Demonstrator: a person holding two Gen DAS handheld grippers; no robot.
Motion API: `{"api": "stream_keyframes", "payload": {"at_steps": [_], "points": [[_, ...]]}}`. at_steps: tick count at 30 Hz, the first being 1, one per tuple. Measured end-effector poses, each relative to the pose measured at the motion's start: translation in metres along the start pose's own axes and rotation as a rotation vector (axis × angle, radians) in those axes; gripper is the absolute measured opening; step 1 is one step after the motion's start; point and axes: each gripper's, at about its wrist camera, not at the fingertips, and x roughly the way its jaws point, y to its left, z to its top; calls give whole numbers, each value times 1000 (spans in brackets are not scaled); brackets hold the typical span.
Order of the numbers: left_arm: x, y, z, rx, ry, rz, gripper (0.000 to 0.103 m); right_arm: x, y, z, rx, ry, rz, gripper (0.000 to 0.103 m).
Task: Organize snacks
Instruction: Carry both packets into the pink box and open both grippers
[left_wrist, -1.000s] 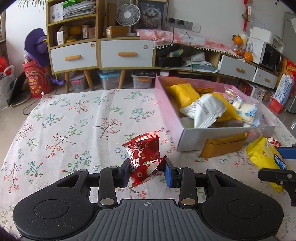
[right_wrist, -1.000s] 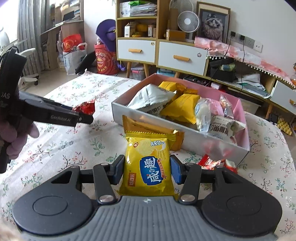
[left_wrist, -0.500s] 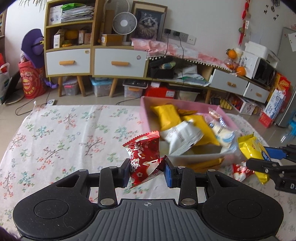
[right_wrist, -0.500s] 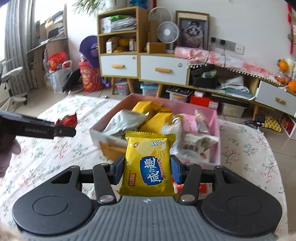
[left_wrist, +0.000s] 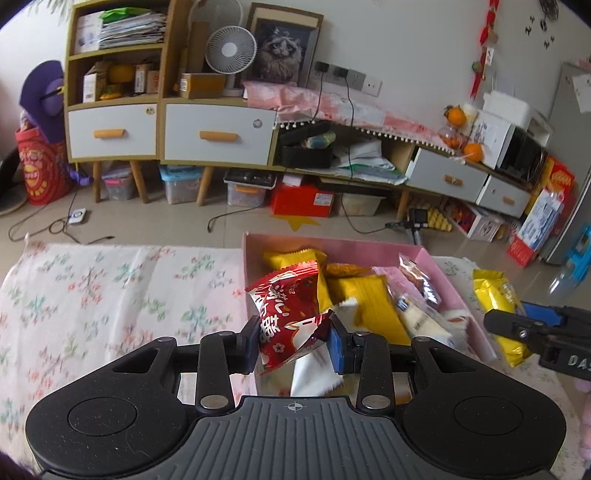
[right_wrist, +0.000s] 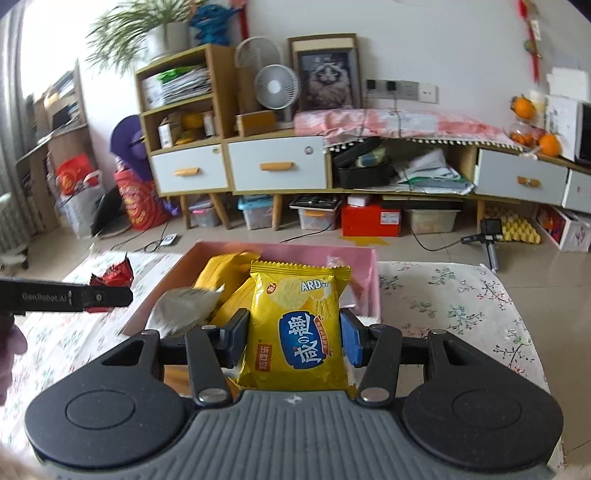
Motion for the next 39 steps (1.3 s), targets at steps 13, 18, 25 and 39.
{"api": "stream_keyframes", "payload": {"at_steps": [13,18,25,39], "points": [[57,-7,29,56,72,13,34,42,-18,13,109,-4,63,48],[75,1,32,18,104,-1,34,56,-18,14,115,13,75,48],[89,10,35,-15,108,-14,34,69,-22,19,145,22,84,48],[85,9,37,24,35,-42,78,75,-16,22,145,13,104,68]]}}
